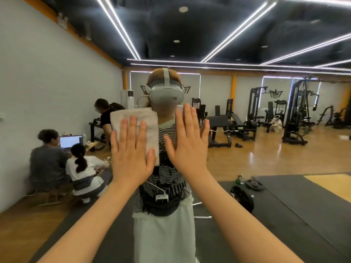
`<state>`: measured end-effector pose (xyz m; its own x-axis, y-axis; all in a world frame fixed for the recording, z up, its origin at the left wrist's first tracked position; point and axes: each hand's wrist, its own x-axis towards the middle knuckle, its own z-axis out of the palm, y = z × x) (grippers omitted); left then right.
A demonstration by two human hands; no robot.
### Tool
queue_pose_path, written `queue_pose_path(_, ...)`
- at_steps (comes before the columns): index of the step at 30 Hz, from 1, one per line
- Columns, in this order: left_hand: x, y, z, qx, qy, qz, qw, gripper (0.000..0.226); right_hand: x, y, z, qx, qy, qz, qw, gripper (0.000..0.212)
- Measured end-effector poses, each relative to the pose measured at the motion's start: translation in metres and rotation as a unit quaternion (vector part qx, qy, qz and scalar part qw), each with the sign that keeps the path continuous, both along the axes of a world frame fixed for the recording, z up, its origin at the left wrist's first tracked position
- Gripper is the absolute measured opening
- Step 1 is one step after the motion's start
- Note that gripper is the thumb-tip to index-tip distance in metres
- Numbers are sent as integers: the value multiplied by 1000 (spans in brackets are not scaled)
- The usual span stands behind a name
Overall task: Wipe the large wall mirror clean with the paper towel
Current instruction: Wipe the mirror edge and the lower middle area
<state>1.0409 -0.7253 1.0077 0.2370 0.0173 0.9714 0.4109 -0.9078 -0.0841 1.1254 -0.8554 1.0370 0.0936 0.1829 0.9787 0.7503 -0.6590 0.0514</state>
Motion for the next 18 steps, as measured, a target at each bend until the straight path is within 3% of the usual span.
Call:
queue_pose_path(6, -3, -4, 2, -12, 2, 8, 1000, 75, 11, -44, -5, -48, -1, 51, 998, 66)
queue_pose_path(18, -4, -19, 4, -53, 4, 60, 997, 68, 142, -209, -2, 13, 35, -31, 999, 67)
